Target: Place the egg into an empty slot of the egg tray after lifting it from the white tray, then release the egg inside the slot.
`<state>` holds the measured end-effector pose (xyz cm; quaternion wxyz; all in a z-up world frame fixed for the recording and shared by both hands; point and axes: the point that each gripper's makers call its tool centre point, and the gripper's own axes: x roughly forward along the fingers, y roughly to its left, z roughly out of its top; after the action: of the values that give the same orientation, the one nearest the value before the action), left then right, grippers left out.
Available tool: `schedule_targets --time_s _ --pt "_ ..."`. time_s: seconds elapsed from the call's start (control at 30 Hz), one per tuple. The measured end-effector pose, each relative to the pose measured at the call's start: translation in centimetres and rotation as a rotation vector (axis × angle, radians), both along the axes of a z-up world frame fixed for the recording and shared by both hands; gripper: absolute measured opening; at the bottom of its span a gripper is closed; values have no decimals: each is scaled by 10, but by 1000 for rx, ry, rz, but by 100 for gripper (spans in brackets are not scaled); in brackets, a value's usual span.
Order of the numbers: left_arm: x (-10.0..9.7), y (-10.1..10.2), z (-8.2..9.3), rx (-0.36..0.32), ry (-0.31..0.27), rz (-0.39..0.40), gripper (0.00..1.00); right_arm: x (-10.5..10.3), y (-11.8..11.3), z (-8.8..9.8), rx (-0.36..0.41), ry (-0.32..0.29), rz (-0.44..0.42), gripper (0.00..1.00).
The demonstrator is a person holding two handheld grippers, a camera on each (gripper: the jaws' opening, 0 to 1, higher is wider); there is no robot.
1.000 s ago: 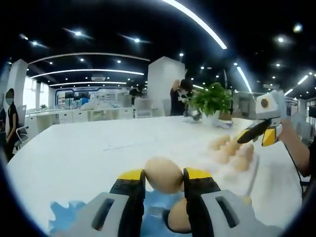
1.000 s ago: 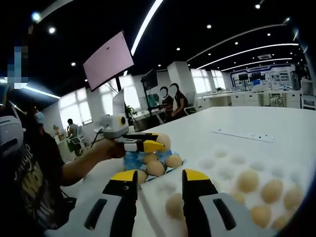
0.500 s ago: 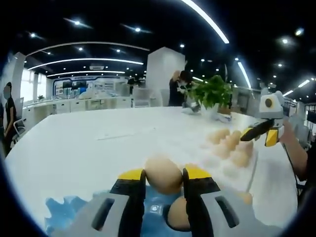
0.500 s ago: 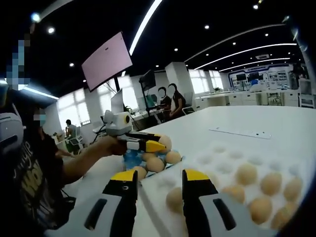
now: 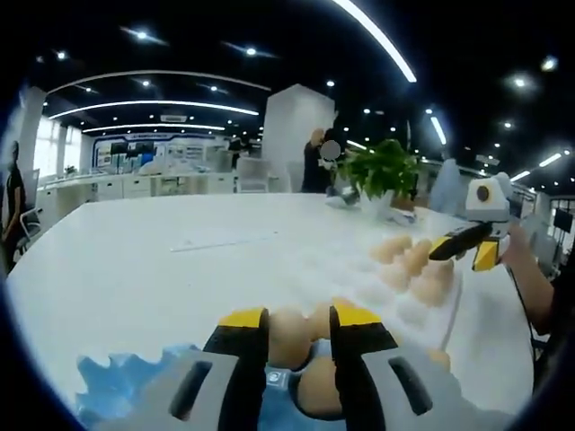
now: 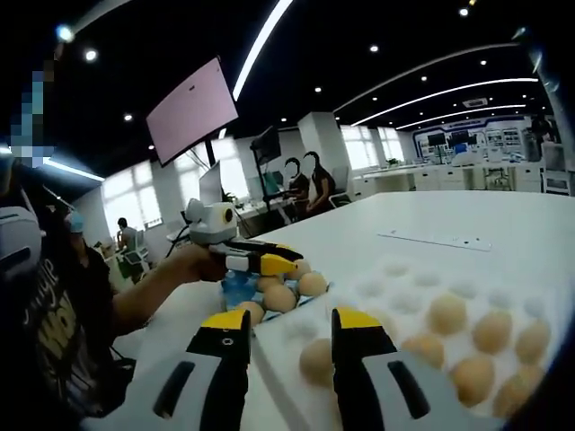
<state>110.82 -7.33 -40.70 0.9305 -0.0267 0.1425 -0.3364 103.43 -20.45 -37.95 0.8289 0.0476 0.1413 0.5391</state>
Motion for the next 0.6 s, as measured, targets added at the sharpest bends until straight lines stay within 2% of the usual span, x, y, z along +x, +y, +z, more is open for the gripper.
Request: schedule_targets --time_s 0.6 --pt "-15 -18 17 -9 -70 -54 35 5 -34 10 -45 -58 -77 38"
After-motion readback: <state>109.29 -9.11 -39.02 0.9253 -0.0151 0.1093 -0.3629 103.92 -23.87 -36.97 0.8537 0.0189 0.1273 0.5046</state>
